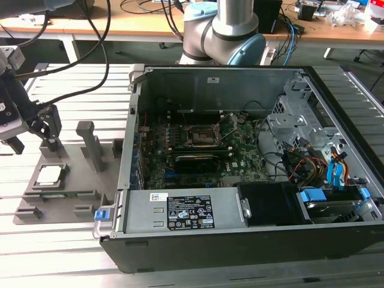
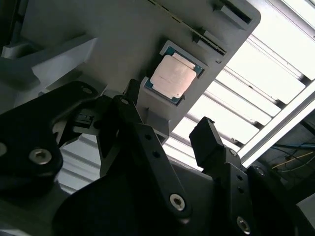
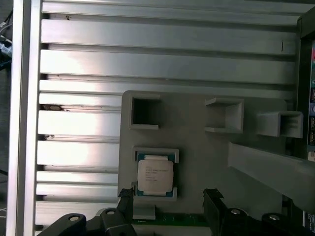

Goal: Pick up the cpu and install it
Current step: 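Pick up the cpu and move it towards the insertion slot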

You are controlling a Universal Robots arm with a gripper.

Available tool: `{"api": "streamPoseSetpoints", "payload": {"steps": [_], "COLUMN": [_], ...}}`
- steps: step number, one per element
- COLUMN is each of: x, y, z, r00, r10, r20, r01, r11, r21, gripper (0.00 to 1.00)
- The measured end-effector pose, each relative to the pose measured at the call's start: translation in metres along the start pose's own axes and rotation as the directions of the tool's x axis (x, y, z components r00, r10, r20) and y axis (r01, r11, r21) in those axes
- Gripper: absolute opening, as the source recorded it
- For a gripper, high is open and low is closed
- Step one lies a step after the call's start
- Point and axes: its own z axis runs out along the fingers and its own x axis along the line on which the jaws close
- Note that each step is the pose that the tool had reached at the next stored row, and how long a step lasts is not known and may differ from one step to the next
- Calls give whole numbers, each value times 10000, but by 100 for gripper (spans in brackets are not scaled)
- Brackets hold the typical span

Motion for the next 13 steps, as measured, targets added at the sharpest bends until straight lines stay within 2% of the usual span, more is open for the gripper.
{"api": "streamPoseSetpoints", "payload": {"steps": [2, 9, 13], "x": [1, 3, 5], "y": [0, 0, 1], "z": [37, 99, 186], "r00": [10000, 10000, 10000], "r10": [0, 0, 0], "r20": [-1, 0, 1], "r01": [0, 0, 0], "r11": [10000, 10000, 10000], "r21": [0, 0, 0], "gripper": [68, 68, 68]}}
